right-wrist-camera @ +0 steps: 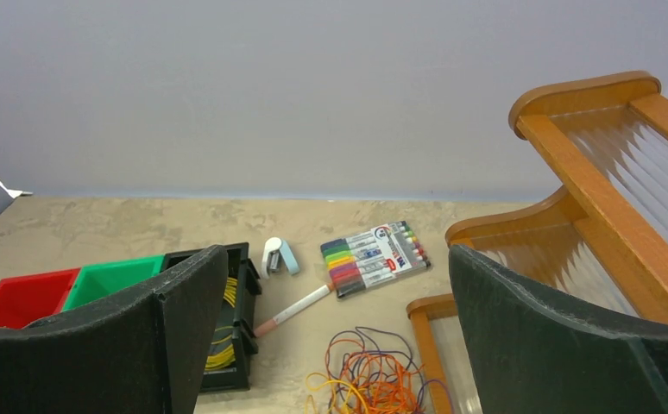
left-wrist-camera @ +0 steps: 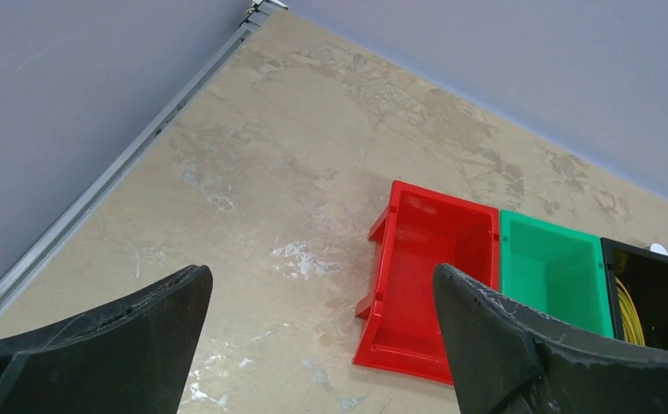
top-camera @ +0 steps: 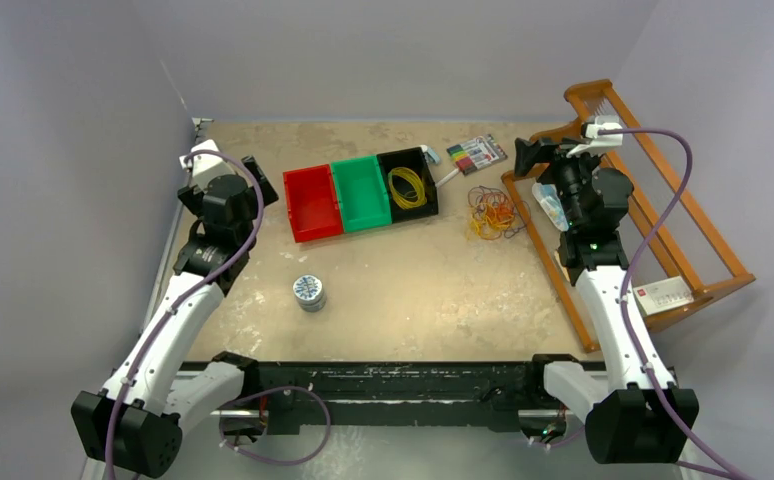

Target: Untangle the cables

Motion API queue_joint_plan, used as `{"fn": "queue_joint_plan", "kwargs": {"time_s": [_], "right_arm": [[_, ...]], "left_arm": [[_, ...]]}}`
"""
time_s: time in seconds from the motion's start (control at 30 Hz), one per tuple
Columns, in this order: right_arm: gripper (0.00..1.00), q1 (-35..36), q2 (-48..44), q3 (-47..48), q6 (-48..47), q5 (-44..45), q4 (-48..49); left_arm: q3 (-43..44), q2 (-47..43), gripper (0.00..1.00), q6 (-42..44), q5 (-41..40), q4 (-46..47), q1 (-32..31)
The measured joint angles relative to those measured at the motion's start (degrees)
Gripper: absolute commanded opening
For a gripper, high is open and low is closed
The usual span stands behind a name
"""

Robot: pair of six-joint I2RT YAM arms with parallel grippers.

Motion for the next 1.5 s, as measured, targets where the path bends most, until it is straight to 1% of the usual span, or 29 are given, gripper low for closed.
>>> {"fn": "queue_joint_plan", "kwargs": {"time_s": [0.4,0.67,0.73,1.03,1.2,1.37,1.5], "right_arm": [[0.99,0.00,0.00,-1.03,0.63,2.27,0.52],[0.99,0.00,0.37,-1.01,5.55,5.11,0.20],[0.99,0.00,1.57,-0.33,6.27,5.44,-1.20],[0.99,0.79,13.81,8.11,4.35,2.75,-10.21],[0.99,6.23,22.99,13.27,3.15,3.13,-13.66],[0.99,11.67,32.89,17.44,3.93,2.23,-14.14],[0.99,13.29,40.35,19.50,5.73,0.46,-13.99]], "left_arm": [[0.00,-0.17,1.00,-0.24,-0.79,0.20,0.00],[0.26,1.62,1.00,-0.50,-1.18,-0.61,0.00],[0.42,2.27,1.00,-0.52,-1.18,-1.31,0.00],[0.81,4.63,1.00,-1.18,-0.68,-3.56,0.02],[0.90,6.62,1.00,-1.55,1.03,-4.72,0.02],[0.90,6.75,1.00,-2.36,3.96,-4.74,0.02],[0.90,6.86,1.00,-2.99,5.62,-4.72,0.02]]}}
